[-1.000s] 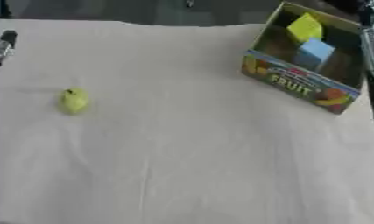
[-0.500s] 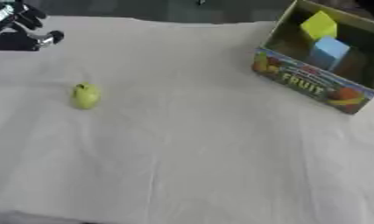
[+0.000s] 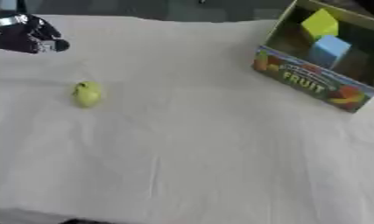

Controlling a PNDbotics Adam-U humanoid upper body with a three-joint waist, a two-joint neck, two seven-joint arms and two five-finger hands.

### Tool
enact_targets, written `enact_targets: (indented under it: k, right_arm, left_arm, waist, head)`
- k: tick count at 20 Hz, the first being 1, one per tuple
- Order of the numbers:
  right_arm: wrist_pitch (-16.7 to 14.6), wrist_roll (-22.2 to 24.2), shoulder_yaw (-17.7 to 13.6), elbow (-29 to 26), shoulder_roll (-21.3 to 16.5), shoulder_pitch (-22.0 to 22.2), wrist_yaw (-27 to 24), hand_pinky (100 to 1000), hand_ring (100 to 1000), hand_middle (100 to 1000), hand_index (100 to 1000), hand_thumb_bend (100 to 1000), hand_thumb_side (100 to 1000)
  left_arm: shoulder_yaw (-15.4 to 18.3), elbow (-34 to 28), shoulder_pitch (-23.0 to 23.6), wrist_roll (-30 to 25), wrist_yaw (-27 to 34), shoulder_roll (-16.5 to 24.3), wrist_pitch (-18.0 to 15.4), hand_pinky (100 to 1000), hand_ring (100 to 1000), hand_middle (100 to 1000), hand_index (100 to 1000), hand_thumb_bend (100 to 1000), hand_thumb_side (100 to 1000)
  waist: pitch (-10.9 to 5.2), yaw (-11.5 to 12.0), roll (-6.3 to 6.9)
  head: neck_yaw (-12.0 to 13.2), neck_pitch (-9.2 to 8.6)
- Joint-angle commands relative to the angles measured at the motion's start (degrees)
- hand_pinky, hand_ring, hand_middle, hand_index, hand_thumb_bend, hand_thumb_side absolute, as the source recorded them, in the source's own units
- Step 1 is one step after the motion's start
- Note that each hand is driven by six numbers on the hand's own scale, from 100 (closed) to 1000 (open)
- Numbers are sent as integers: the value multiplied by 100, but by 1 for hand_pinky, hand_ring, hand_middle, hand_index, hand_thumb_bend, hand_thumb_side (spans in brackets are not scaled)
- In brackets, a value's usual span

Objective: Pick up the objects with one hand, pass them to the other hand, and then place them into the box on the other side of the table.

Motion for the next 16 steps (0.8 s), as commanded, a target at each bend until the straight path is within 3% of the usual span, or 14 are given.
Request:
enact_targets:
  k: [1, 5, 7, 9, 16]
  right_arm:
    - [-15, 7, -3, -99, -118, -60, 37, 1000, 1000, 748, 874, 100, 513]
    - [-22, 5, 10, -110, -109, -62, -8, 1000, 1000, 747, 872, 100, 514]
    - [-32, -1, 20, -125, -101, -62, -28, 1000, 1000, 745, 870, 100, 514]
    - [-45, 4, 30, -139, -96, -62, -40, 1000, 1000, 744, 870, 100, 514]
    - [-54, 13, 30, -139, -78, -51, -37, 1000, 1000, 742, 869, 100, 514]
  left_arm:
    - [-140, -219, -125, -122, 9, 232, 137, 760, 730, 658, 844, 534, 600]
    - [-335, -215, -145, -178, -323, 151, 266, 765, 748, 695, 861, 567, 453]
    - [-391, -116, -160, -147, -554, 77, 277, 767, 753, 694, 839, 574, 234]
    - [-427, 24, -164, -105, -760, -7, 271, 766, 751, 688, 829, 571, 100]
    - [-484, 353, -173, 14, -1123, -185, 249, 765, 751, 679, 806, 608, 100]
  waist:
    - [-133, 2, 5]
    - [-120, -2, -6]
    - [-113, -1, -13]
    - [-105, -3, -24]
    - [-71, 3, -42]
  head:
    - [7, 6]
    - [-2, 2]
    - [-2, -5]
    - [-5, -15]
    - [14, -23]
